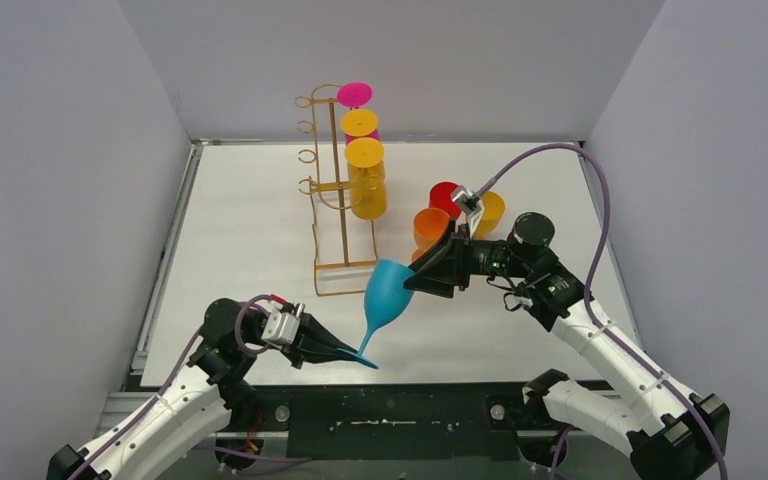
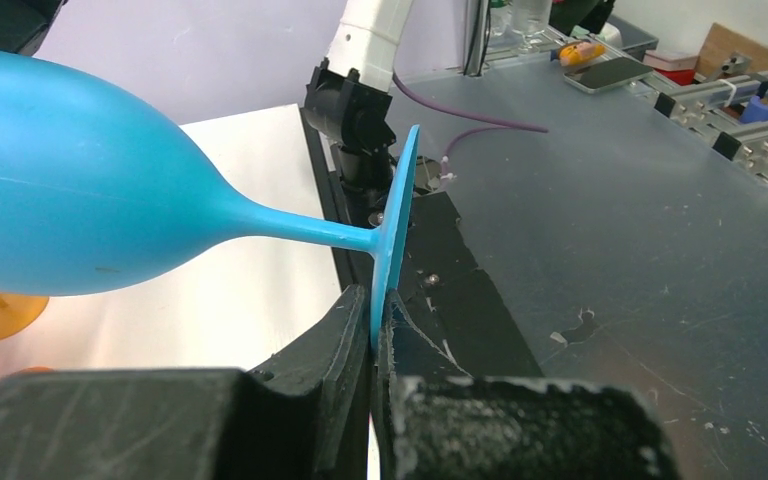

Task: Take the wine glass off the wine glass rack
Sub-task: Place the wine glass at the center of the board.

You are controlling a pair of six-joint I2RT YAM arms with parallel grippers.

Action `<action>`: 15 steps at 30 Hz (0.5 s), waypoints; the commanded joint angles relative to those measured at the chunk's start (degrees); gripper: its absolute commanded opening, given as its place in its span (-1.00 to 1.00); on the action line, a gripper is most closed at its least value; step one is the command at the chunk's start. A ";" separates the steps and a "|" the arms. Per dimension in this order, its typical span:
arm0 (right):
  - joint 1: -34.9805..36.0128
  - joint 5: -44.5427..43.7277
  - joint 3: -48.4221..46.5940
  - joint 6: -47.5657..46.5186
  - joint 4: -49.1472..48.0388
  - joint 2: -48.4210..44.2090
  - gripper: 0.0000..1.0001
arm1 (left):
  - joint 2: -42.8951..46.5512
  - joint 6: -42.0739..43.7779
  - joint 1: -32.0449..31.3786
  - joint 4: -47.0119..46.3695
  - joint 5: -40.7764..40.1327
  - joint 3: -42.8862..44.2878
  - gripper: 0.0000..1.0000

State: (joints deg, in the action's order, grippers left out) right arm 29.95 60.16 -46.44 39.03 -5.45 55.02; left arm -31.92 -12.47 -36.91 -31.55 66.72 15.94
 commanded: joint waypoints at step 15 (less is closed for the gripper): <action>4.75 6.12 1.02 4.85 -14.74 1.43 -0.41 | 0.54 -6.78 0.96 -13.16 2.76 -2.23 -1.00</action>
State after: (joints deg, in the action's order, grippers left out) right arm 32.99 63.44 -45.25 42.59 -14.24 55.68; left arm -30.94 -17.69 -36.49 -40.47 70.15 13.78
